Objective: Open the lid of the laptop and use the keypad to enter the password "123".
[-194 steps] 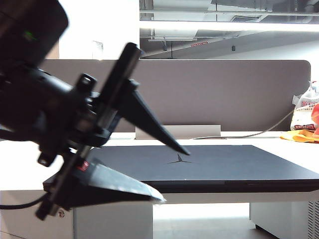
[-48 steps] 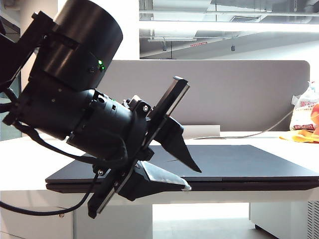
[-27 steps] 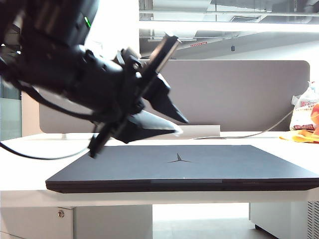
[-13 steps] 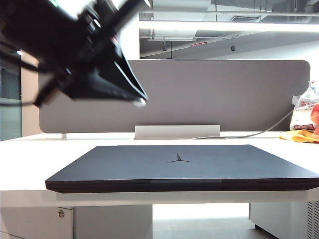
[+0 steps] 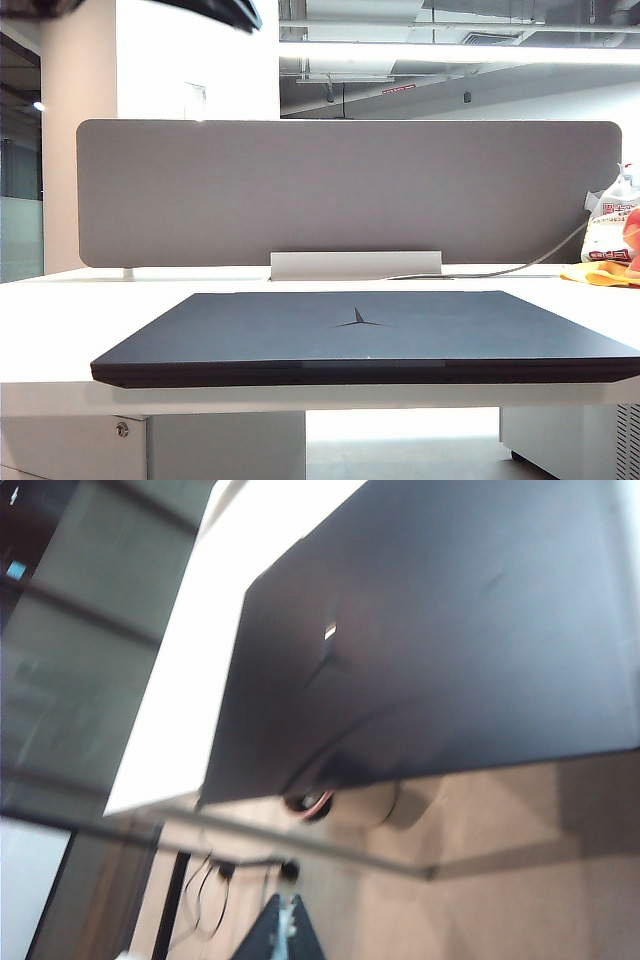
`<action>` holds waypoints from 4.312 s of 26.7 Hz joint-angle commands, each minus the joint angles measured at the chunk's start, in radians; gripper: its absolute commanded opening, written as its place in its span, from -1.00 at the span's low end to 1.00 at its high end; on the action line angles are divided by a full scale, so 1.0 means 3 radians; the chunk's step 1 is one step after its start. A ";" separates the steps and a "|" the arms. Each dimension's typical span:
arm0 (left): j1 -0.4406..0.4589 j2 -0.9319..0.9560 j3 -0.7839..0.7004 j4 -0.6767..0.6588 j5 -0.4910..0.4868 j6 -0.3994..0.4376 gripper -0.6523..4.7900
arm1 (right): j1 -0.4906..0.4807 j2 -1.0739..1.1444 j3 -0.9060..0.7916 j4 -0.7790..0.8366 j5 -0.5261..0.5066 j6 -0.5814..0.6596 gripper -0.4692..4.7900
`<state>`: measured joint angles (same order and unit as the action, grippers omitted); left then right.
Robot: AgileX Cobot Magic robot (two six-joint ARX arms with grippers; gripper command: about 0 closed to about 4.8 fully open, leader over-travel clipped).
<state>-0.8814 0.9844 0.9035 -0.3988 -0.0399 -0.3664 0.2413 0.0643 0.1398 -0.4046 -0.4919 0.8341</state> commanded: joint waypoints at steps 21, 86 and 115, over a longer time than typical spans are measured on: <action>-0.0004 -0.0086 0.0851 -0.1424 0.0032 0.0444 -0.78 | 0.0659 0.1687 0.1512 -0.0383 0.0753 -0.0978 -0.84; -0.0004 -0.0182 0.1489 -0.2506 0.0175 0.0573 -0.78 | 0.2027 0.5117 0.0453 0.4576 0.1592 0.2050 0.10; -0.0004 -0.0182 0.1504 -0.2523 0.0186 0.0575 -0.78 | 0.1948 0.5338 0.0603 0.5130 0.1634 0.1841 -0.84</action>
<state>-0.8814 0.9318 1.3487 -1.1591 0.0151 -0.1959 0.8341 1.6772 0.3054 1.0084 -0.0444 1.4136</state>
